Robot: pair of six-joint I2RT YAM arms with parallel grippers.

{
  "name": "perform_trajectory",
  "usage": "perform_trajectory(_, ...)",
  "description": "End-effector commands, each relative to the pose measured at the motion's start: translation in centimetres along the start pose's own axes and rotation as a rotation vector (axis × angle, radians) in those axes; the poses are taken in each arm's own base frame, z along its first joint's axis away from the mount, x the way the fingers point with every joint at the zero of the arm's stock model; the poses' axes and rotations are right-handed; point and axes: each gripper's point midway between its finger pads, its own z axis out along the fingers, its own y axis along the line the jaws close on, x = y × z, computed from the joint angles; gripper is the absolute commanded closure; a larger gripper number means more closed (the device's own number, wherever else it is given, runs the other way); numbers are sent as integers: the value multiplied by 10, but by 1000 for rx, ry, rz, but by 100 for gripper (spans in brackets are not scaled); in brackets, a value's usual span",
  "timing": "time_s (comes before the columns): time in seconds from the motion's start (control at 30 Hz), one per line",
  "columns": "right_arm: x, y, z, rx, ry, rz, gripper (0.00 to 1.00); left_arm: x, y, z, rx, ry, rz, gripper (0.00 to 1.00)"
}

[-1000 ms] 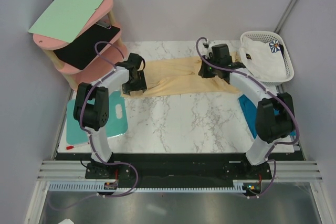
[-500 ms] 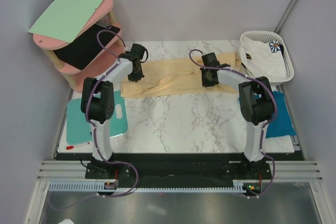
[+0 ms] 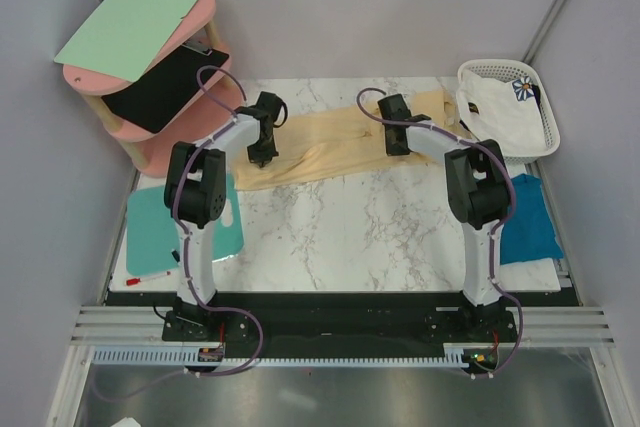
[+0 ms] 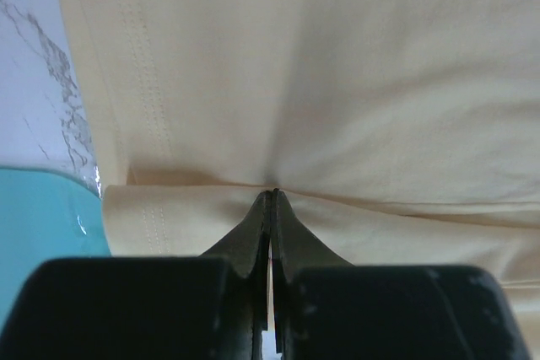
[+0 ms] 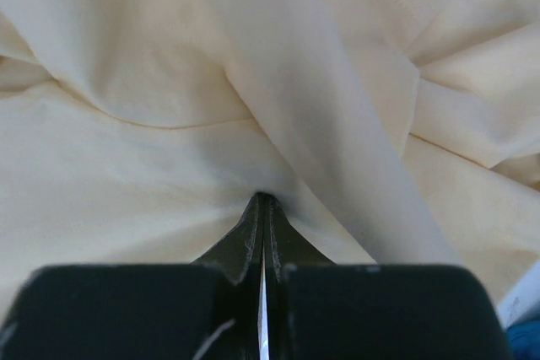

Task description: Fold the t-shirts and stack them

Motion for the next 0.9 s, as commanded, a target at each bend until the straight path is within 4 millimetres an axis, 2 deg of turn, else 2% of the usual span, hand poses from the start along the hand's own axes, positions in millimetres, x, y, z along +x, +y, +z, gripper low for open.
perform_trajectory(0.0, -18, -20, 13, 120, -32, -26, 100, 58, 9, -6, 15, 168, 84, 98)
perform_trajectory(0.17, -37, -8, 24, 81, -54, -85, 100, 102, 3, -24, 40, 233, 148, 98)
perform_trajectory(0.2, -41, -7, 25, 80, -60, -91, 100, 106, 2, -30, 45, 229, 148, 98)
perform_trajectory(0.23, -47, -6, 26, 74, -70, -91, 100, 119, 3, -31, 42, 253, 155, 98)
perform_trajectory(0.3, -52, 1, 27, 42, -82, -117, 100, 136, -6, -39, 67, 270, 175, 98)
perform_trajectory(0.53, -77, 28, 23, -86, -149, -132, 100, 217, -27, -65, 83, 337, 277, 98)
perform_trajectory(0.63, -85, 46, 20, -163, -169, -149, 100, 249, -41, -78, 116, 357, 316, 98)
perform_trajectory(0.67, -86, 54, 19, -191, -173, -156, 99, 263, -51, -86, 148, 365, 347, 98)
perform_trajectory(0.73, -89, 72, 16, -239, -185, -177, 98, 275, -62, -94, 175, 370, 359, 98)
perform_trajectory(0.77, -89, 79, 15, -262, -190, -185, 98, 288, -74, -102, 209, 377, 392, 98)
perform_trajectory(0.83, -89, 99, 13, -297, -200, -217, 97, 294, -93, -113, 252, 369, 406, 98)
perform_trajectory(0.87, -86, 111, 10, -325, -199, -232, 96, 305, -106, -123, 289, 375, 442, 98)
